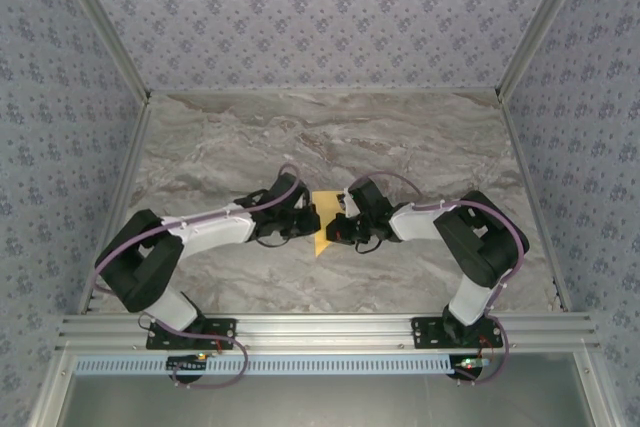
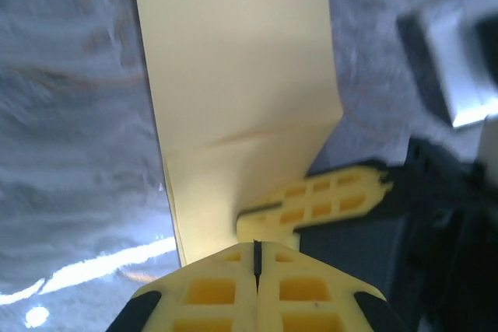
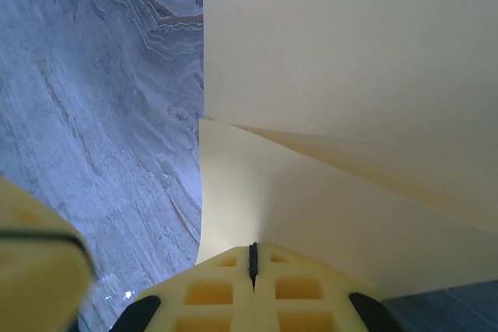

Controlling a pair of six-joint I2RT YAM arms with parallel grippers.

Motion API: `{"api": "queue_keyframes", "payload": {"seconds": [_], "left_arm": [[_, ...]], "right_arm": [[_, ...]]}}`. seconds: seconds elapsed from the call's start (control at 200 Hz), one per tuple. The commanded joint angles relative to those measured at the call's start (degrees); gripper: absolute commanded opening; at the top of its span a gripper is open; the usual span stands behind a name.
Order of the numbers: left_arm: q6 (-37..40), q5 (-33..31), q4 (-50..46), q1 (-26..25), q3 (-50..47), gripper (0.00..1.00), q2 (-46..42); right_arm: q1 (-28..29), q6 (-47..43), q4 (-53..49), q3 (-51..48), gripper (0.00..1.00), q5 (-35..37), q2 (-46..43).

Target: Fold a paper plane with a square sheet of paper (pick it up from the middle)

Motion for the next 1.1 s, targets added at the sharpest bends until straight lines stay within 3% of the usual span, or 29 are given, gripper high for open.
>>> {"api": "queue_keyframes", "payload": {"seconds": [0.0, 0.455, 0.779, 0.979, 1.094], "left_arm": [[-3.65, 2.8, 2.68, -1.7, -1.45, 0.03, 0.39], [-6.5, 3.65, 4.03, -3.01, -4.32, 0.0, 4.5], [-5.54, 4.37, -3.02, -4.05, -5.59, 0.01, 5.32], [-1.68, 5.08, -8.74, -4.1, -4.22, 0.0, 1.73], [-1.12, 4.94, -7.11, -4.06, -2.59, 0.01, -1.3]], "right_arm": [[0.29, -0.79, -5.88, -0.37, 0.0, 3.42, 2.2], [0.39, -0.08, -5.76, 0.0, 0.0, 3.42, 3.17], [0.3, 0.04, -7.08, 0.28, 0.0, 4.22, 3.35], [0.26, 0.71, -7.26, -0.03, 0.0, 4.74, 3.69], [0.25, 0.89, -7.26, 0.05, 0.0, 4.52, 4.18]]}}
